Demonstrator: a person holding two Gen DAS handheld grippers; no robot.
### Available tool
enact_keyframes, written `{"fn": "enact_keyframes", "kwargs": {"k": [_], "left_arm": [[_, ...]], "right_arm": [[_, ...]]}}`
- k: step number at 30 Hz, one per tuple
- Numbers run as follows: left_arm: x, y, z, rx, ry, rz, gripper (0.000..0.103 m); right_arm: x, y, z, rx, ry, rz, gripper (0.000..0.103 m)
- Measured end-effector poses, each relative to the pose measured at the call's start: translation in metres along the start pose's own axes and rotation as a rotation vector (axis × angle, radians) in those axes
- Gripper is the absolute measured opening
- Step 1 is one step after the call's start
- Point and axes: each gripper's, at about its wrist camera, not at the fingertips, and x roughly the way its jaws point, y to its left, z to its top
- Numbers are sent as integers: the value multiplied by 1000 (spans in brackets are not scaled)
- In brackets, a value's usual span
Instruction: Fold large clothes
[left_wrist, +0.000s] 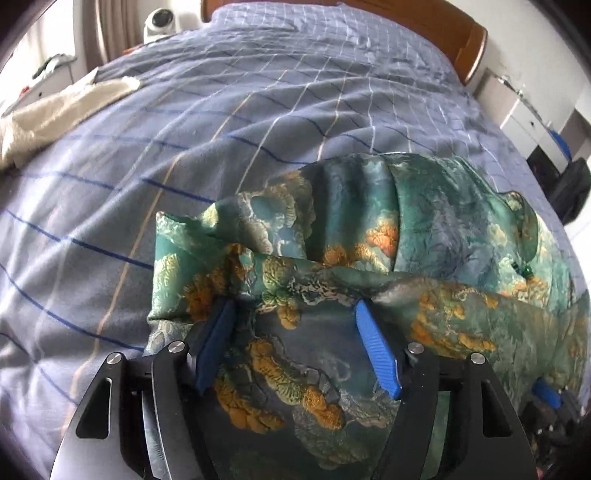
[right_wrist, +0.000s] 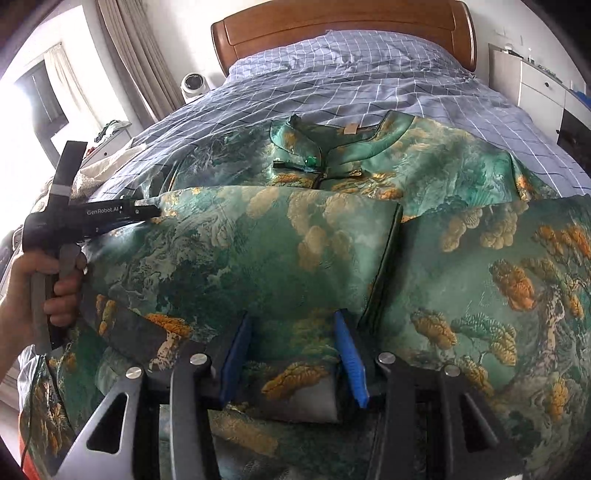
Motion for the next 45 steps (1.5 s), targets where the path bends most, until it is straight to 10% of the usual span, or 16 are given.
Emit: {"fn": "enact_keyframes", "kwargs": {"k": [6, 12, 19, 32, 45], "left_arm": [[-53, -12, -29, 122, -90, -54, 87], [-24, -15, -50, 181, -62, 8, 89], [-91, -21, -78, 217, -109, -56, 88], [-168, -32, -235, 327, -81, -65, 93], [-203, -53, -267, 405, -107, -20, 94]], "right_arm": [[-2, 0, -3, 2, -11, 3, 47], [-1, 5, -4, -12, -10, -18, 47], [-31, 7, -2, -21, -34, -32, 50], [-175, -9, -142, -51, -8, -187, 60], [-208, 8, -205, 38, -17, -201, 61]]}}
